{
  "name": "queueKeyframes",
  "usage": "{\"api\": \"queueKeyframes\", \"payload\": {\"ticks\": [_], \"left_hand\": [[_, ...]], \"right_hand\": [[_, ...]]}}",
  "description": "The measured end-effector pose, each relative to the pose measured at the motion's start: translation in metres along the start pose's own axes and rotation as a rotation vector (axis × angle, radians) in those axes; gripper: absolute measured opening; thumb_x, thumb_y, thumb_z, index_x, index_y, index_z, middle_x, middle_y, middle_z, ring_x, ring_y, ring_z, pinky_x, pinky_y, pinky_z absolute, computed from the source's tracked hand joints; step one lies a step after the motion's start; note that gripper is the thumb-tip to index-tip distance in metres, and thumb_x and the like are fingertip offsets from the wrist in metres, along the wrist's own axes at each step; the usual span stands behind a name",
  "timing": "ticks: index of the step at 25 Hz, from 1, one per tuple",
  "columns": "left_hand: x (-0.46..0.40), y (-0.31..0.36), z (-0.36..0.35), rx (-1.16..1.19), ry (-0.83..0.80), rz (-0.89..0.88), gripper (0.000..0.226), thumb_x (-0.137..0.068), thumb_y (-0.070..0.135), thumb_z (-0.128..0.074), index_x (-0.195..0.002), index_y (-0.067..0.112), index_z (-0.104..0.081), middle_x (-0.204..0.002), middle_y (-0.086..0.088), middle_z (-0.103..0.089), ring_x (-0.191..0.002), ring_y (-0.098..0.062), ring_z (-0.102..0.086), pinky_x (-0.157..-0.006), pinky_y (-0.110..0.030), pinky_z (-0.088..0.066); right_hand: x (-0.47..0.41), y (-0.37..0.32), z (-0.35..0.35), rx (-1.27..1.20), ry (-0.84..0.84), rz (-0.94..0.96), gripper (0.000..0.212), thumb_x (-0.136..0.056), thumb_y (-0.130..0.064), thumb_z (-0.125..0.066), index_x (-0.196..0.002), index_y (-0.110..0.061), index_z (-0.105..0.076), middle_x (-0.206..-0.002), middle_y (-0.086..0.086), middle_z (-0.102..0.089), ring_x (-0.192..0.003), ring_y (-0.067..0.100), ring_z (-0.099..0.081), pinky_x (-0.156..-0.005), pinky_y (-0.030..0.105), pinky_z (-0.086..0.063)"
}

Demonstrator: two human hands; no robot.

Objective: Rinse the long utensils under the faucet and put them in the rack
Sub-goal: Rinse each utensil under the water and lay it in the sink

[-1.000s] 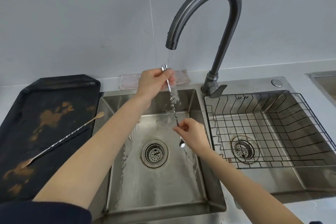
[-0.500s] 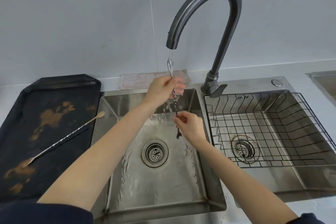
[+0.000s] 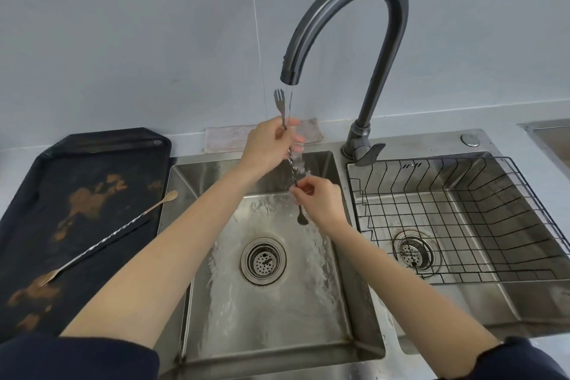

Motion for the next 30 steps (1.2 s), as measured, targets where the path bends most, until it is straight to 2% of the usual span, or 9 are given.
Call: {"api": "queueKeyframes", "payload": {"ticks": [4, 8, 12, 15, 19, 23, 26, 28, 30], "left_hand": [[-0.006, 0.003, 0.006, -0.015, -0.043, 0.017, 0.033, -0.095, 0.005, -0.037, -0.126, 0.008, -0.048, -0.112, -0.012, -0.068, -0.083, -0.016, -0.065, -0.082, -0.026, -0.054], [-0.004, 0.004, 0.006, -0.031, -0.067, -0.029, 0.032, -0.096, 0.005, -0.036, -0.125, 0.006, -0.051, -0.115, -0.014, -0.066, -0.096, -0.017, -0.064, -0.098, -0.032, -0.049], [0.0, -0.002, 0.009, -0.001, -0.038, -0.048, 0.027, -0.093, 0.013, -0.046, -0.114, 0.006, -0.063, -0.11, -0.013, -0.07, -0.097, -0.012, -0.064, -0.09, -0.019, -0.049], [0.0, -0.001, 0.012, 0.014, -0.012, -0.059, 0.028, -0.092, 0.021, -0.049, -0.106, 0.005, -0.067, -0.108, -0.014, -0.071, -0.098, -0.02, -0.067, -0.094, -0.036, -0.053], [0.003, 0.005, 0.009, -0.063, -0.086, -0.092, 0.033, -0.097, 0.012, -0.037, -0.124, 0.009, -0.055, -0.118, -0.011, -0.067, -0.102, -0.014, -0.064, -0.1, -0.028, -0.046], [0.002, 0.008, 0.012, -0.033, -0.117, -0.085, 0.038, -0.098, 0.007, -0.028, -0.134, 0.006, -0.042, -0.126, -0.014, -0.061, -0.113, -0.02, -0.061, -0.105, -0.034, -0.045], [-0.001, 0.008, 0.019, 0.066, -0.068, -0.077, 0.033, -0.098, 0.015, -0.036, -0.125, 0.006, -0.052, -0.117, -0.009, -0.065, -0.097, -0.014, -0.066, -0.082, -0.018, -0.054], [-0.004, 0.007, 0.025, 0.23, -0.023, -0.051, 0.03, -0.097, 0.017, -0.04, -0.118, 0.005, -0.057, -0.109, -0.008, -0.067, -0.082, -0.008, -0.067, -0.071, -0.013, -0.055], [-0.008, 0.006, 0.034, 0.341, 0.039, -0.032, 0.027, -0.096, 0.02, -0.042, -0.113, 0.009, -0.06, -0.096, -0.004, -0.069, -0.076, -0.003, -0.067, -0.077, -0.021, -0.056]], "right_hand": [[-0.016, -0.023, 0.005, 0.041, -0.06, 0.028, 0.01, -0.089, -0.023, -0.061, -0.087, -0.015, -0.066, -0.082, 0.003, -0.064, -0.079, 0.016, -0.057, -0.076, 0.031, -0.05], [-0.025, -0.043, 0.008, 0.046, -0.085, 0.056, 0.031, -0.092, -0.022, -0.055, -0.061, -0.017, -0.051, -0.057, -0.005, -0.048, -0.055, 0.01, -0.043, -0.049, 0.022, -0.032], [-0.027, -0.055, 0.01, -0.087, -0.079, 0.08, 0.033, -0.094, -0.016, -0.049, -0.061, -0.017, -0.055, -0.056, -0.002, -0.049, -0.051, 0.009, -0.039, -0.048, 0.02, -0.027], [-0.027, -0.053, 0.008, -0.08, -0.07, 0.099, 0.043, -0.096, -0.019, -0.047, -0.054, -0.028, -0.041, -0.051, -0.009, -0.042, -0.048, 0.004, -0.035, -0.047, 0.019, -0.024], [-0.025, -0.044, 0.004, -0.035, -0.105, 0.111, 0.042, -0.097, -0.021, -0.046, -0.055, -0.025, -0.044, -0.052, -0.011, -0.042, -0.047, 0.001, -0.034, -0.044, 0.013, -0.026], [-0.02, -0.037, 0.001, -0.009, -0.127, 0.107, 0.019, -0.095, -0.018, -0.051, -0.1, -0.01, -0.068, -0.07, -0.005, -0.064, -0.062, 0.006, -0.054, -0.059, 0.015, -0.039], [-0.019, -0.027, -0.003, 0.017, -0.159, 0.092, 0.023, -0.095, -0.015, -0.05, -0.11, -0.009, -0.066, -0.103, 0.008, -0.073, -0.071, 0.009, -0.059, -0.067, 0.019, -0.045], [-0.019, -0.022, -0.004, 0.054, -0.159, 0.102, 0.024, -0.096, -0.016, -0.047, -0.104, -0.007, -0.067, -0.103, 0.009, -0.074, -0.06, 0.007, -0.056, -0.059, 0.02, -0.044], [-0.021, -0.022, -0.002, 0.05, -0.13, 0.118, 0.029, -0.097, -0.021, -0.046, -0.099, -0.003, -0.068, -0.097, 0.011, -0.075, -0.067, 0.02, -0.065, -0.061, 0.027, -0.048]]}}
Point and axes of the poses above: each hand's wrist, its own x-axis away from the middle knuckle, its own z-axis out of the back of the hand, y = z × x, the point moved 2 cm from there along -x, towards the middle knuckle
